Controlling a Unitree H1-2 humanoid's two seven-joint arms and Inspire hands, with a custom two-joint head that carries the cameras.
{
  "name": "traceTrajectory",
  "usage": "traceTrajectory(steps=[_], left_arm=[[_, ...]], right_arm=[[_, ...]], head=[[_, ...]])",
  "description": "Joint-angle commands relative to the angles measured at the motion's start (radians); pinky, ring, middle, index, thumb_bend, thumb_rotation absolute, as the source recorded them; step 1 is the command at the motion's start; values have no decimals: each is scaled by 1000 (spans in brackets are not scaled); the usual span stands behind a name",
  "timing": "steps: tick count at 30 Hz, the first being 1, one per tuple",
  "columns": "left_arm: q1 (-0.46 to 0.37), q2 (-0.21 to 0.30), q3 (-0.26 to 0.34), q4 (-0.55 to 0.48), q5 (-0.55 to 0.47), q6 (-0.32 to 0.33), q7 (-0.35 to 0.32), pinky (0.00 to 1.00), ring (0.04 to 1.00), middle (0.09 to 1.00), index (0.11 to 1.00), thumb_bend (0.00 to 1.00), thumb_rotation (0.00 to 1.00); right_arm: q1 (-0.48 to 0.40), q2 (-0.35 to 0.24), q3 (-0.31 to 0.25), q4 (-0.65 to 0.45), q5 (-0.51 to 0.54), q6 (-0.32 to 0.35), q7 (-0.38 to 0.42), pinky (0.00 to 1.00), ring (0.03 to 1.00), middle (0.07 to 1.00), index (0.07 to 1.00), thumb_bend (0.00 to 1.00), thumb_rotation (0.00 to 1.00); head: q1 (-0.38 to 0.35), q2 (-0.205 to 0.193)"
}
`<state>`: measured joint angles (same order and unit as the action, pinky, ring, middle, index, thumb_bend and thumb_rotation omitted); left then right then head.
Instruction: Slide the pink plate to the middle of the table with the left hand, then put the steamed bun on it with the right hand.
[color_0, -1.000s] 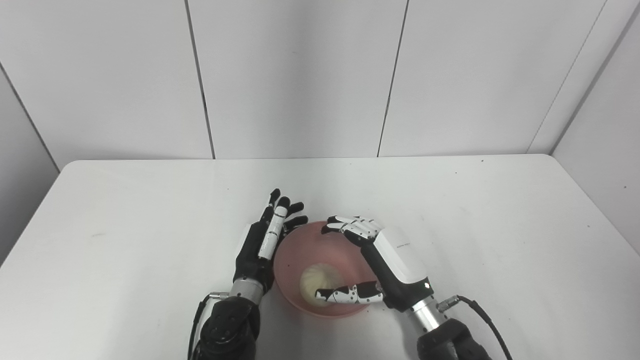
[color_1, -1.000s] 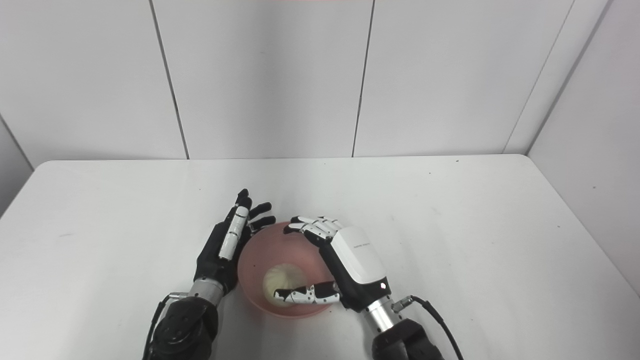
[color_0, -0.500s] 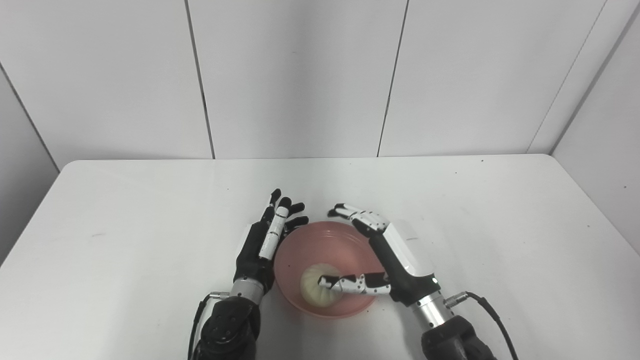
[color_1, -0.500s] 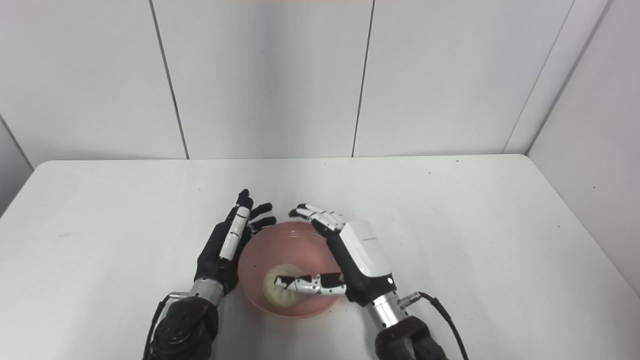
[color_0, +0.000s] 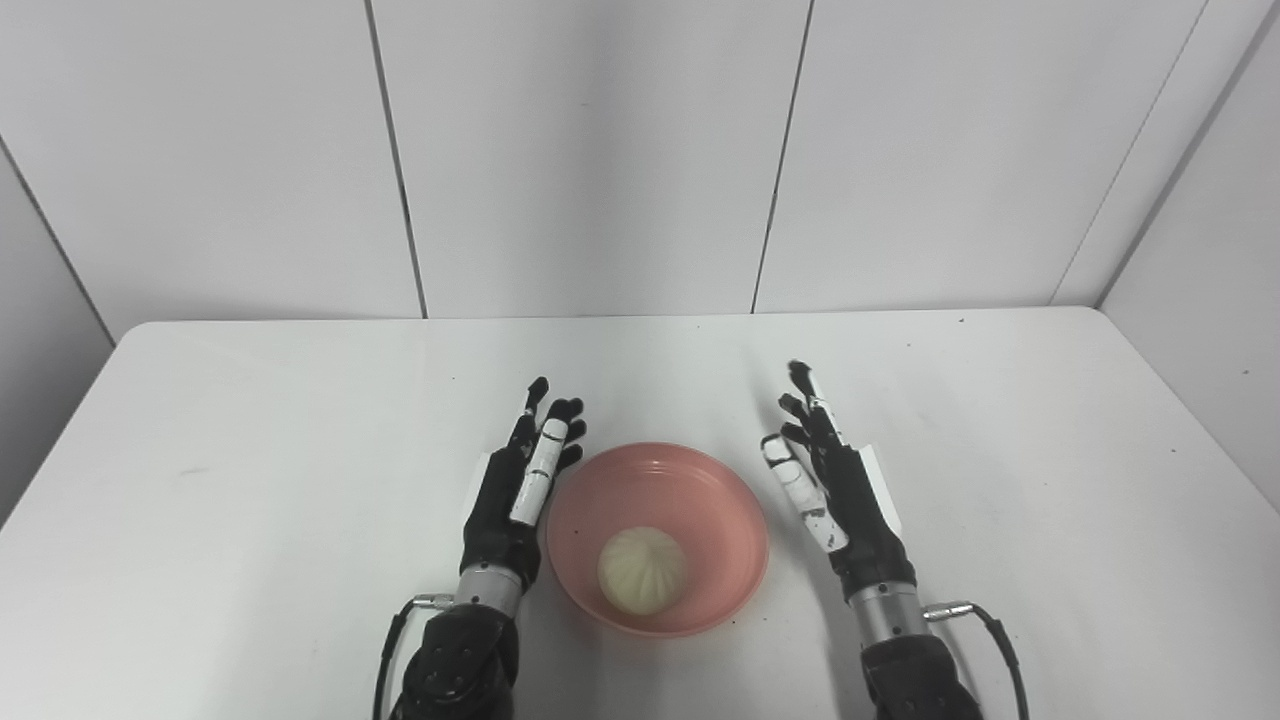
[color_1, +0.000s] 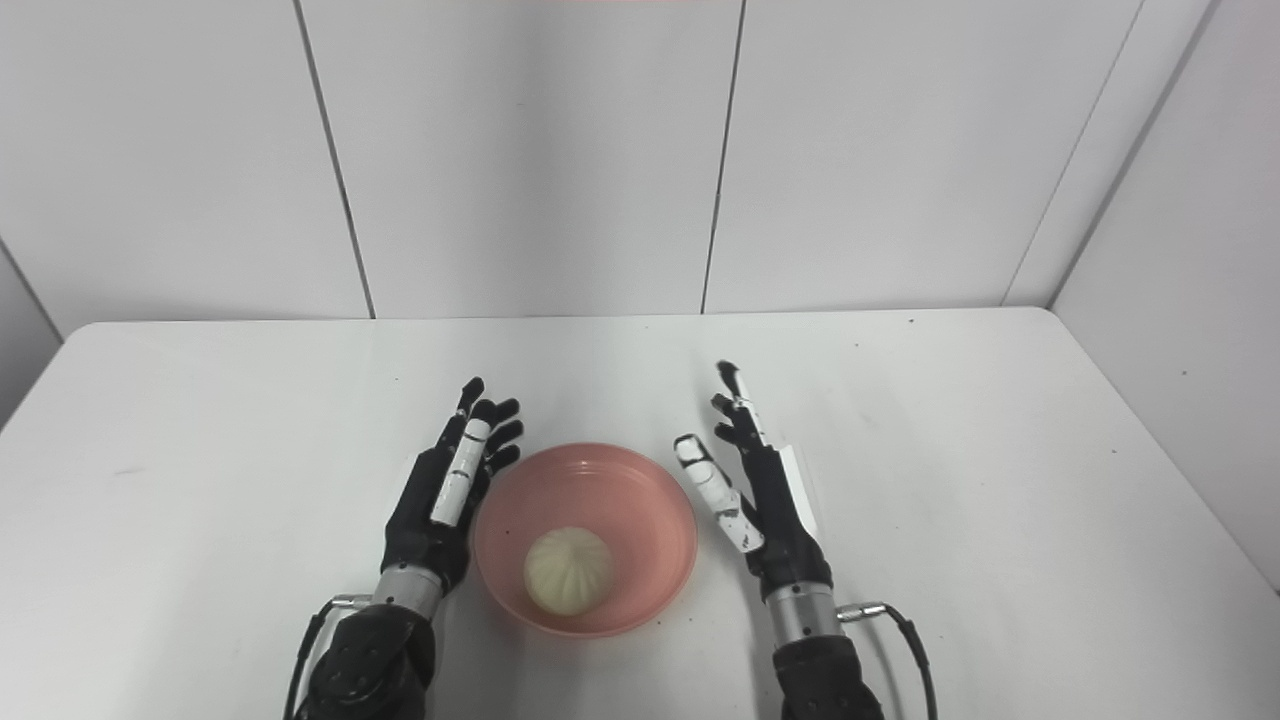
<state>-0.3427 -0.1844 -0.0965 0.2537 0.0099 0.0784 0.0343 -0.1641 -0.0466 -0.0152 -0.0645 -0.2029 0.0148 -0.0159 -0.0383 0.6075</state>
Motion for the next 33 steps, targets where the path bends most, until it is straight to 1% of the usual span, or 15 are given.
traceTrajectory(steps=[1,3,7,12,16,24,33], left_arm=[[-13,-2,-10,-14,27,-22,10,984,939,948,967,629,838],[-13,0,-13,-15,38,-19,10,984,950,966,965,622,851],[-11,2,-16,-19,45,-9,1,1000,998,999,982,651,882],[-11,12,-28,-16,60,-46,-9,1000,1000,1000,1000,609,933],[-11,15,-30,-16,61,-49,-9,996,1000,1000,1000,611,964],[-7,13,-32,-22,59,-37,-13,1000,1000,1000,1000,594,990],[-6,14,-33,-24,56,-26,-16,1000,1000,1000,1000,593,988]], right_arm=[[-28,2,-10,-24,25,24,0,927,971,1000,1000,671,1000],[-29,2,-10,-22,39,41,2,939,981,1000,1000,676,1000],[-28,-5,0,-20,41,56,2,942,979,1000,1000,693,1000],[-26,-8,8,-26,46,80,7,949,975,1000,1000,688,1000],[-26,-10,12,-27,48,94,6,944,967,997,1000,716,1000],[-26,-13,21,-39,51,120,9,943,964,996,993,705,1000],[-26,-13,25,-49,53,140,5,950,960,989,981,700,1000]], head=[[0,0],[0,0],[-1,1],[-3,2],[-4,1],[-4,0],[-4,-1]])
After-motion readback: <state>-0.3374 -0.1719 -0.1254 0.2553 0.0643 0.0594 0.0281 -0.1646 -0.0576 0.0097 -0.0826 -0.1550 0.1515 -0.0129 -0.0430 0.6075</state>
